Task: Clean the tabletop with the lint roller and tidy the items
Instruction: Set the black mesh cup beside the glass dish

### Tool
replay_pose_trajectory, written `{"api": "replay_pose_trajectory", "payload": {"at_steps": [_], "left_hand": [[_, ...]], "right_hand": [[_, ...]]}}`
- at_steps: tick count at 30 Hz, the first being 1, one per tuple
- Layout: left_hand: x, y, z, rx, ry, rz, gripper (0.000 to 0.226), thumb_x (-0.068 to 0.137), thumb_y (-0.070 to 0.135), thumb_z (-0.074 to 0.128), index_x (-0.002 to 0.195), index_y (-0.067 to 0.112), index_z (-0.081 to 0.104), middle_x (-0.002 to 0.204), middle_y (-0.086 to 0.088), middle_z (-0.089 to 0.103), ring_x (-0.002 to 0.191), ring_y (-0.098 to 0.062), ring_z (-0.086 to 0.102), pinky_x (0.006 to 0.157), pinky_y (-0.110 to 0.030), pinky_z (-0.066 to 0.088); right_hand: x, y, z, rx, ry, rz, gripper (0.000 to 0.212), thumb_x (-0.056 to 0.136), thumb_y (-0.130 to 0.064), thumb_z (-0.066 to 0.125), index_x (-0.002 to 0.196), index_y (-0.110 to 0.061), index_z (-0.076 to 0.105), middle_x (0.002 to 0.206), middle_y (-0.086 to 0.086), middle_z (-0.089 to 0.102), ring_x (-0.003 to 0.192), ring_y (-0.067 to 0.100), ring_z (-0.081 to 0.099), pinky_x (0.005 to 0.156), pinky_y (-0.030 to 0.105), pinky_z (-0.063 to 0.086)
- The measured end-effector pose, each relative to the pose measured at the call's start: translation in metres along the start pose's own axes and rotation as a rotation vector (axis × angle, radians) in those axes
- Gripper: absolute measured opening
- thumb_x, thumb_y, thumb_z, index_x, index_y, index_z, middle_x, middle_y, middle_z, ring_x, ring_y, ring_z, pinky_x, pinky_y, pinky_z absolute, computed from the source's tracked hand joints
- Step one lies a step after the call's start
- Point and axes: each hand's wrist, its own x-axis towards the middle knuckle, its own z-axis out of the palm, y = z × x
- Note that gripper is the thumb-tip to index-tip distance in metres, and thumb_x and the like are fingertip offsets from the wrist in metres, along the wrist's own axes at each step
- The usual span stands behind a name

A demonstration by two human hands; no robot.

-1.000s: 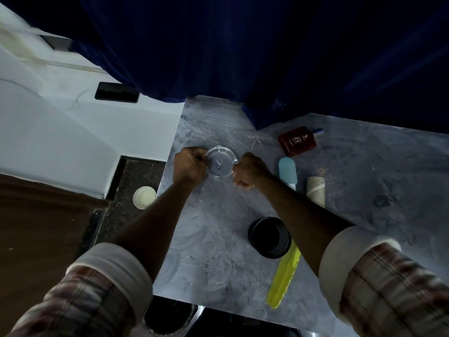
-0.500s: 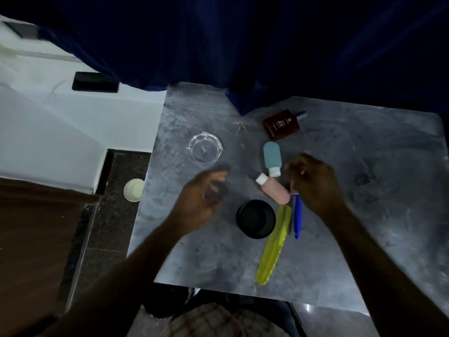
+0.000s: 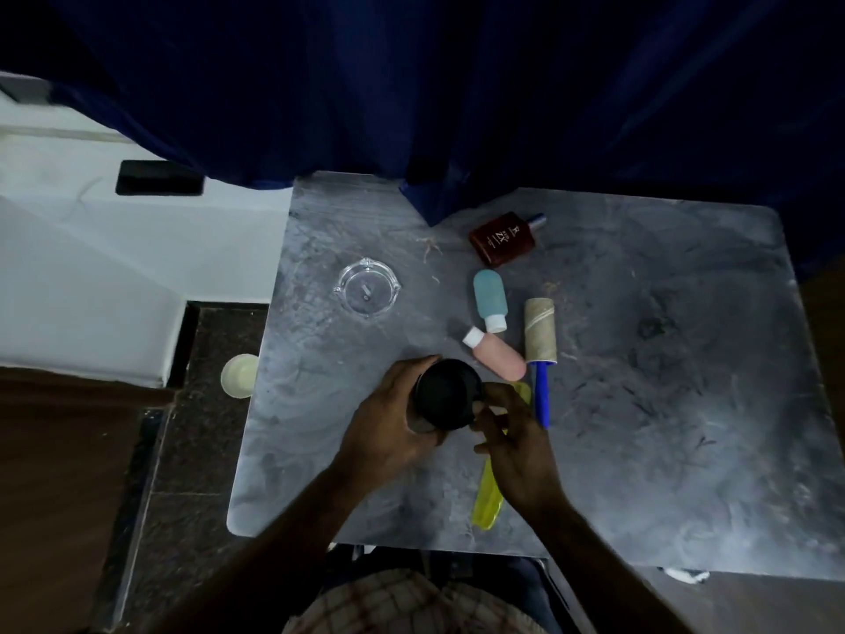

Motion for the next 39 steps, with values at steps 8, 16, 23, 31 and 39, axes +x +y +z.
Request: {"api": "replay_pose_trajectory", "payload": {"at_steps": [8,16,23,31,39], "left_hand": [[0.013,-0.015,-0.039,-0.064,0.347,-0.149,0.088,0.067,0.043,0.093,0.145,0.031,0.054,0.138,0.004,0.065,0.118,-0.019,0.070,0.099,-0.042,0.061],[0.017,-0.040,-0.051,-0.032,0.534,-0.251,0.089,0.063,0.055,0.097,0.138,0.029,0.055,0.133,0.007,0.066,0.117,-0.012,0.070,0.095,-0.038,0.063],[0.006,-0.036,-0.044,-0.041,0.572,-0.329,0.091,0.062,0.060,0.095,0.137,0.035,0.050,0.137,0.013,0.061,0.117,-0.014,0.071,0.095,-0.041,0.063],[0.003,-0.032,-0.043,0.027,0.559,-0.369,0.091,0.066,0.059,0.095,0.138,0.035,0.045,0.139,0.008,0.062,0.110,-0.020,0.075,0.090,-0.045,0.063],[-0.002,-0.031,-0.041,0.049,0.568,-0.379,0.093,0.065,0.064,0.094,0.140,0.034,0.047,0.140,0.015,0.056,0.114,-0.017,0.071,0.089,-0.043,0.063]], "right_hand": [[0.059,-0.045,0.053,-0.061,-0.062,-0.178,0.023,0.103,-0.021,0.059,0.125,-0.020,0.064,0.119,0.006,0.072,0.106,0.029,0.072,0.087,0.056,0.060],[0.088,-0.072,0.093,-0.196,-0.143,-0.207,0.026,0.102,-0.016,0.056,0.124,-0.012,0.068,0.119,0.014,0.070,0.105,0.035,0.070,0.094,0.056,0.056],[0.086,-0.074,0.094,-0.276,-0.170,-0.242,0.027,0.100,-0.014,0.057,0.123,-0.014,0.070,0.123,0.010,0.071,0.115,0.026,0.066,0.102,0.043,0.051],[0.085,-0.075,0.093,-0.310,-0.181,-0.251,0.027,0.100,-0.016,0.056,0.123,-0.017,0.070,0.123,0.007,0.071,0.115,0.023,0.066,0.102,0.043,0.051],[0.085,-0.073,0.095,-0.319,-0.199,-0.258,0.029,0.101,-0.018,0.054,0.126,-0.019,0.069,0.126,0.006,0.070,0.118,0.022,0.064,0.104,0.042,0.051]]}}
